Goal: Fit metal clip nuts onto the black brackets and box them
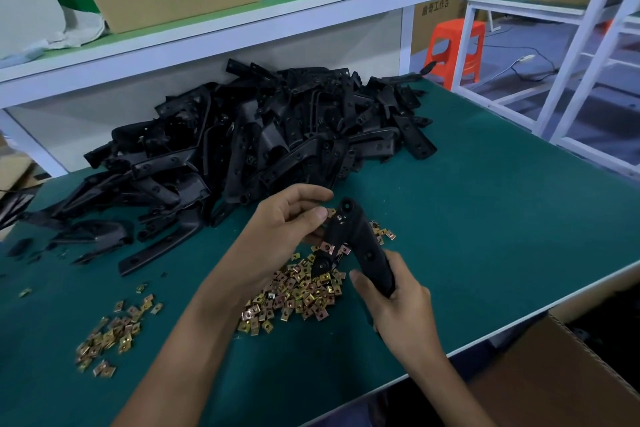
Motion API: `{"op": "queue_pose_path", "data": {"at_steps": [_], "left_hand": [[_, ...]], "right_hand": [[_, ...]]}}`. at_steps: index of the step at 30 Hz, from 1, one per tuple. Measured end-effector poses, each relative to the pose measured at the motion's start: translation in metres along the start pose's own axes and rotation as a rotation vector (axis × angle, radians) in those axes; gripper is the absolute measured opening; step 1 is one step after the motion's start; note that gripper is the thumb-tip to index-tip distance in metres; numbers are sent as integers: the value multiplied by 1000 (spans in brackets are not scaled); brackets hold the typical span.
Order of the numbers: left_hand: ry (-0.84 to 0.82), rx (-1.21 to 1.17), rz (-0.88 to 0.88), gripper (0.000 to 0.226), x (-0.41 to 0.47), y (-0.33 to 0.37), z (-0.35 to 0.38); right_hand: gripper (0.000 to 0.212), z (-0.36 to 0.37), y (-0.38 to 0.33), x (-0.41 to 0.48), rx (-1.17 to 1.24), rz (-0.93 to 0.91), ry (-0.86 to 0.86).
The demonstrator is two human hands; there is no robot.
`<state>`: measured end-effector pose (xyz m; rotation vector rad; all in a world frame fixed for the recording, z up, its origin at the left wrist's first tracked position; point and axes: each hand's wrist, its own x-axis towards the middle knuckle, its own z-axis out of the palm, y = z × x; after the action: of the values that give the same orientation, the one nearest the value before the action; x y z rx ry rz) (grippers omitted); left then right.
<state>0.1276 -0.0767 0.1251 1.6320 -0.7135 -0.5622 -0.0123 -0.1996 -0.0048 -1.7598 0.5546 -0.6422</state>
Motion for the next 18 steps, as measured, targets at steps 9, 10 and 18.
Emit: {"op": "queue_pose_path", "data": {"at_steps": [9,10,18], "left_hand": [[-107,286,69,31,2,14,-15],[-129,316,75,33,3,18,-17],[-246,495,60,40,10,28,-13]], "right_hand": [[37,-1,2,1,-58,-57,-29],[37,-1,2,1,-77,-63,-36],[45,0,-1,1,-190,-104,-57]]}}
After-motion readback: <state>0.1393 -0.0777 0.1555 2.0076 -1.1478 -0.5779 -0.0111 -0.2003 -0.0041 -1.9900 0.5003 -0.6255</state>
